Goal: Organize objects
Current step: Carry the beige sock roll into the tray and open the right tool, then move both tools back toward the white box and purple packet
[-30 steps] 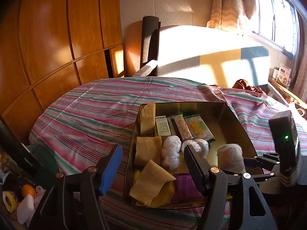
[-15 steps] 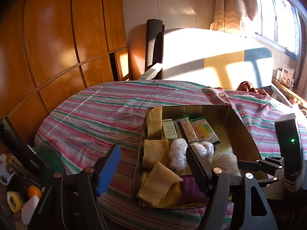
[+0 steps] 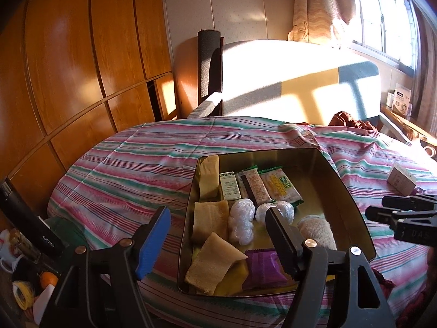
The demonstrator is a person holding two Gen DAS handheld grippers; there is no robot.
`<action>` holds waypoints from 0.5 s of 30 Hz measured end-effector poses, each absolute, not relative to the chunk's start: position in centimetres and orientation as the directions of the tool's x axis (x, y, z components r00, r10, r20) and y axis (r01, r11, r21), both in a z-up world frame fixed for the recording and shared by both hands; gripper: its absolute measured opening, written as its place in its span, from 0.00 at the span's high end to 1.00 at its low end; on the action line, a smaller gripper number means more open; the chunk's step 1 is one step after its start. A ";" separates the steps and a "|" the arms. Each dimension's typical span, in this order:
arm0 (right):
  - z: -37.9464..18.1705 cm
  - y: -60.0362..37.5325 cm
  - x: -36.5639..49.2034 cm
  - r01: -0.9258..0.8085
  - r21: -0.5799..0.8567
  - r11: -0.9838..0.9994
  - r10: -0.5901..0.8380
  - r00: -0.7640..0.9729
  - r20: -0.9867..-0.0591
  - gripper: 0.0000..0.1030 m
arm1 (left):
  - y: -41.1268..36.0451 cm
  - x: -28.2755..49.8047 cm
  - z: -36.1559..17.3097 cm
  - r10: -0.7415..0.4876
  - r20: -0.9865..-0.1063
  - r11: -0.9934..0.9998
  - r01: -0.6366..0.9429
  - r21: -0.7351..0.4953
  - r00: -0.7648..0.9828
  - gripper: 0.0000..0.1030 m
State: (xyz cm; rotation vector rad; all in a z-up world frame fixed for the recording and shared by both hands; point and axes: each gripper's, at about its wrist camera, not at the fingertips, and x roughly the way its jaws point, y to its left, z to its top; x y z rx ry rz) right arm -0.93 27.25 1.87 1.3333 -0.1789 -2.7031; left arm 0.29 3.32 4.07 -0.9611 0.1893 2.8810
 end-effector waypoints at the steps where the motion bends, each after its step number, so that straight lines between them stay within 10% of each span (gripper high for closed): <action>1: 2.0 28.2 -0.8 0.038 0.158 -0.987 -0.148 -0.611 -0.778 0.43 | 3.5 0.3 4.1 0.055 -0.602 -0.987 -0.136 0.090 -0.797 0.29; 15: 3.6 42.3 1.9 -0.244 0.129 -0.961 0.061 -0.643 -0.763 0.40 | 7.2 0.2 4.5 0.097 -0.601 -0.966 -0.222 0.136 -0.793 0.29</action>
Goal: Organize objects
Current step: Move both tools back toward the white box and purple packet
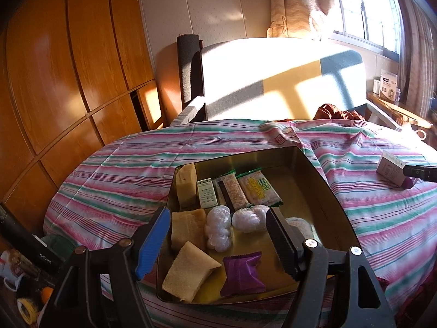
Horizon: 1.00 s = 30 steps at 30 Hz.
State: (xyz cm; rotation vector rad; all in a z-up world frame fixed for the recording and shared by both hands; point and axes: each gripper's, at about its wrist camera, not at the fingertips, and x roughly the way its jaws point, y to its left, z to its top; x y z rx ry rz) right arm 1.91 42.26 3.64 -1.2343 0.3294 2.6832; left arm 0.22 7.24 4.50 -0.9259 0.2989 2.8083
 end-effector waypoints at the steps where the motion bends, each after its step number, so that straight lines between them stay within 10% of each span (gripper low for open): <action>1: 3.8 43.3 2.1 -0.267 0.126 -0.955 0.080 -0.644 -0.761 0.39 | 7.7 0.1 4.5 0.108 -0.603 -0.962 -0.235 0.136 -0.790 0.29; 13: 2.6 58.6 6.8 -0.635 0.270 -0.724 0.281 -0.629 -0.725 0.37 | 17.4 -0.9 5.4 0.337 -0.637 -0.873 -0.483 0.064 -0.694 0.29; 30: -1.1 63.1 10.2 -0.669 0.546 -0.504 0.130 -0.684 -0.718 0.37 | 39.2 -7.1 -1.1 0.530 -0.820 -0.755 -0.561 -0.339 -0.217 0.23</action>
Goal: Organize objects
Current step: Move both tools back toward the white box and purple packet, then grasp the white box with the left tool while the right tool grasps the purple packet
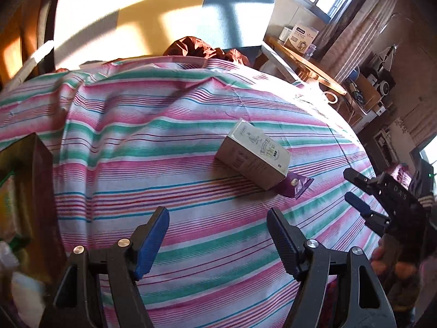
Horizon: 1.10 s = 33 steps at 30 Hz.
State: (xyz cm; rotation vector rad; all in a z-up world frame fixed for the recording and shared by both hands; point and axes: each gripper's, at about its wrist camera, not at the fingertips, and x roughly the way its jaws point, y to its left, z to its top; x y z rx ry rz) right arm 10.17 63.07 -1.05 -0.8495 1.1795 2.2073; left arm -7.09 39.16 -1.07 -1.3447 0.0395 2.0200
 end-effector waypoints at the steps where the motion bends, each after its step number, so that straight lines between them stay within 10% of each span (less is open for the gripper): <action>1: -1.0 63.0 10.2 -0.668 0.547 -0.504 0.130 -0.685 -0.716 0.37 | 40.3 -7.7 -1.5 0.538 -0.821 -0.758 -0.536 -0.371 -0.193 0.21; 6: -0.9 63.0 10.3 -0.651 0.564 -0.508 0.117 -0.701 -0.704 0.37 | 44.9 -10.6 -3.3 0.544 -0.827 -0.794 -0.405 -0.454 -0.140 0.06; 19: -0.9 63.3 10.6 -0.624 0.608 -0.491 0.099 -0.733 -0.673 0.37 | 53.2 -13.7 -6.5 0.379 -0.911 -0.881 -0.367 -0.300 -0.165 0.02; 27: -1.4 63.2 10.0 -0.626 0.602 -0.496 0.067 -0.719 -0.691 0.37 | 48.5 -11.3 -5.6 0.428 -0.879 -0.801 -0.539 -0.261 -0.211 0.42; 33: -1.9 63.0 9.4 -0.646 0.567 -0.511 0.056 -0.683 -0.728 0.37 | 43.2 -7.1 -4.9 0.426 -0.872 -0.727 -0.665 -0.171 -0.240 0.47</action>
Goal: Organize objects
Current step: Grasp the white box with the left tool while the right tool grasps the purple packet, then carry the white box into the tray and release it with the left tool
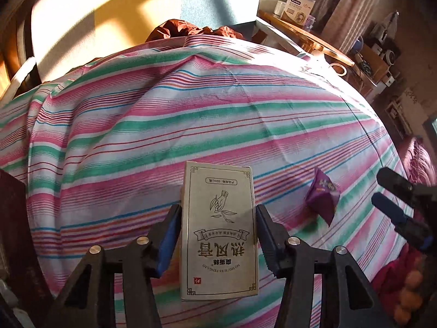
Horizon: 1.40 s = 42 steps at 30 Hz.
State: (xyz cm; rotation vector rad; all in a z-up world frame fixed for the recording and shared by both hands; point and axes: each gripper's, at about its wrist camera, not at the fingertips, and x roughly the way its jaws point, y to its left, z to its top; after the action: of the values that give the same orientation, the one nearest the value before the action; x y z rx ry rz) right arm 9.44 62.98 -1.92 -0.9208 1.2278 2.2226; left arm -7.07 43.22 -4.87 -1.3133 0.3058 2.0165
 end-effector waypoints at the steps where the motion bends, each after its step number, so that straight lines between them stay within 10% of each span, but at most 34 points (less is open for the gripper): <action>1: -2.0 62.9 9.3 -0.648 0.558 -0.519 0.056 -0.677 -0.734 0.37 | 42.5 -6.2 -4.9 0.428 -0.869 -0.714 -0.682 -0.159 -0.246 0.48; 21: -4.7 56.5 0.4 -0.449 -0.099 -0.888 0.260 -0.312 -0.914 0.37 | 33.2 -1.2 -5.1 0.506 -0.824 -0.673 -0.714 -0.193 -0.254 0.48; 23: -5.6 56.8 -0.2 -0.435 -0.105 -0.894 0.253 -0.300 -0.920 0.38 | 33.1 -1.2 -5.1 0.510 -0.821 -0.670 -0.717 -0.193 -0.256 0.48; 25: -6.6 57.2 -0.6 -0.435 -0.083 -0.897 0.222 -0.281 -0.934 0.67 | 33.0 -1.1 -5.2 0.513 -0.818 -0.670 -0.718 -0.191 -0.261 0.48; 42: -5.7 53.2 -1.4 -0.241 -0.062 -0.968 0.145 -0.345 -0.927 0.68 | 31.2 -0.5 -5.3 0.506 -0.802 -0.710 -0.681 -0.177 -0.319 0.48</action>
State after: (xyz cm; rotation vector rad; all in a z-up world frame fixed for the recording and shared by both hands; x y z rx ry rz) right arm -1.44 53.15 -5.71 -1.6386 0.1250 2.3954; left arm -0.52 31.19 -5.26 -1.1635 0.2484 2.0705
